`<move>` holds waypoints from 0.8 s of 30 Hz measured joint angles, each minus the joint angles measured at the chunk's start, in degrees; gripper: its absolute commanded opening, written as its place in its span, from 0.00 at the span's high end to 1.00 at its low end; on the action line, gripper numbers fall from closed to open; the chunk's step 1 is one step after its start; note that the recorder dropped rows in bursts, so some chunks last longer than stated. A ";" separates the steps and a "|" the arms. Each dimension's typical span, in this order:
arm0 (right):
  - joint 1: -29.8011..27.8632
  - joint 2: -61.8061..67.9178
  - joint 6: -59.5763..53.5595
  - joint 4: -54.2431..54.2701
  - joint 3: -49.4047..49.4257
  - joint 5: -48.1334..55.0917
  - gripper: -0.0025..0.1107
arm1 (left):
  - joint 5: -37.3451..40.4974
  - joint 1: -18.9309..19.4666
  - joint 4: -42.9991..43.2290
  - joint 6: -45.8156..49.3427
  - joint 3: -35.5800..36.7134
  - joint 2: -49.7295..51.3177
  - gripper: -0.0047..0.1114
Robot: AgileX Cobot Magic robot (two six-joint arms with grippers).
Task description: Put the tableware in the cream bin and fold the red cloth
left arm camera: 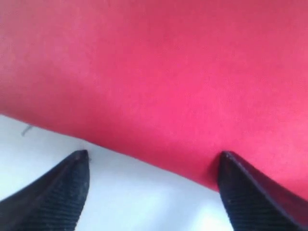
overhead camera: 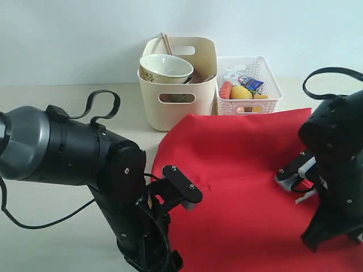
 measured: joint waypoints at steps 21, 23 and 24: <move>0.00 -2.46 -6.99 21.81 3.31 -26.05 0.98 | -14.80 -4.25 -4.46 -0.04 0.74 -8.87 0.35; 0.00 -2.46 -6.57 21.93 5.38 -28.26 0.98 | -16.27 -4.65 -4.93 -0.04 0.74 -7.50 0.35; 0.00 -2.59 -6.43 22.05 6.11 -29.33 0.98 | -16.73 -4.76 -5.28 -0.04 0.74 -6.93 0.35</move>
